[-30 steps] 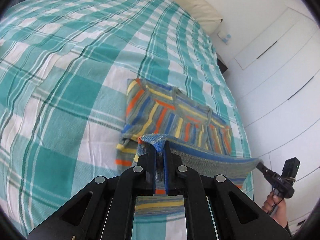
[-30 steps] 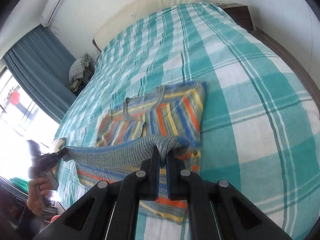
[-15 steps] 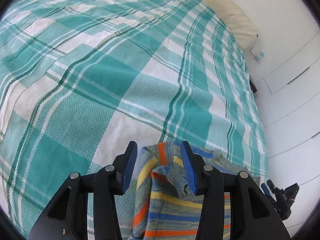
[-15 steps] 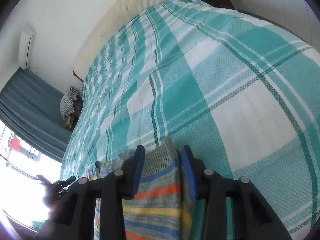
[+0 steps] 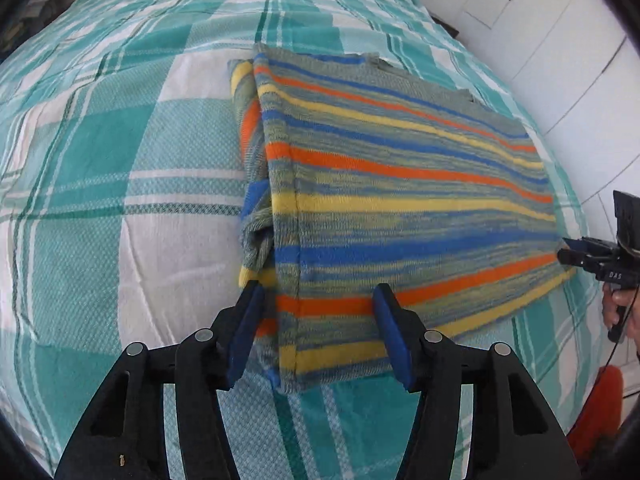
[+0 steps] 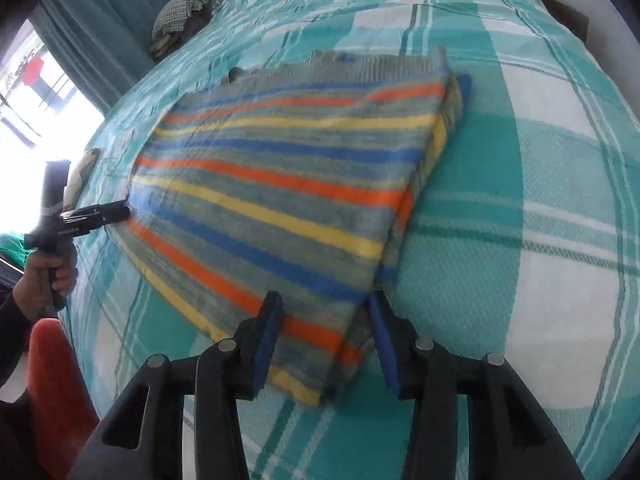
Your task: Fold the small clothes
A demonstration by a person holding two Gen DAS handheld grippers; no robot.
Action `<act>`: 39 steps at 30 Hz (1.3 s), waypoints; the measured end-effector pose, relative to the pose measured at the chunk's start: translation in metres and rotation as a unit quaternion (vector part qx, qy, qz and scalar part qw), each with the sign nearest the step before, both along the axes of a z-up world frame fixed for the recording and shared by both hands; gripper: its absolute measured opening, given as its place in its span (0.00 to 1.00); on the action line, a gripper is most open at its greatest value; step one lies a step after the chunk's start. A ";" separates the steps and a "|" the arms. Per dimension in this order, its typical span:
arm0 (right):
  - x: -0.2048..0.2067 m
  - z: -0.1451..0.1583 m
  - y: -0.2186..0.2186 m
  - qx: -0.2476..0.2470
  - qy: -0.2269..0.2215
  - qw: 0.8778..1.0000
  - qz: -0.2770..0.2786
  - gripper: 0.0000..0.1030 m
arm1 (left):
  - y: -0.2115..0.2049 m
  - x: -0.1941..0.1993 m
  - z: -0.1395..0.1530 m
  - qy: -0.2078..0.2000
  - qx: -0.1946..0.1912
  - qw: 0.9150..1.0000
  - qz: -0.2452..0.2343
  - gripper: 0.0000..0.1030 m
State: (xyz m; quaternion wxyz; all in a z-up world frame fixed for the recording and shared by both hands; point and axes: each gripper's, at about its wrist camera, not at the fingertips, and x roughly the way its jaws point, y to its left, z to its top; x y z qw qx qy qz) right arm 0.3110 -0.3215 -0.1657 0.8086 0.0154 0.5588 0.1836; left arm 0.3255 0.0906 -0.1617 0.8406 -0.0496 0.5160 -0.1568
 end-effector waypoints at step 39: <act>0.153 0.005 -0.058 0.191 0.011 0.962 -0.194 0.08 | -0.279 -0.049 0.017 -0.110 -0.037 0.987 -0.109 0.15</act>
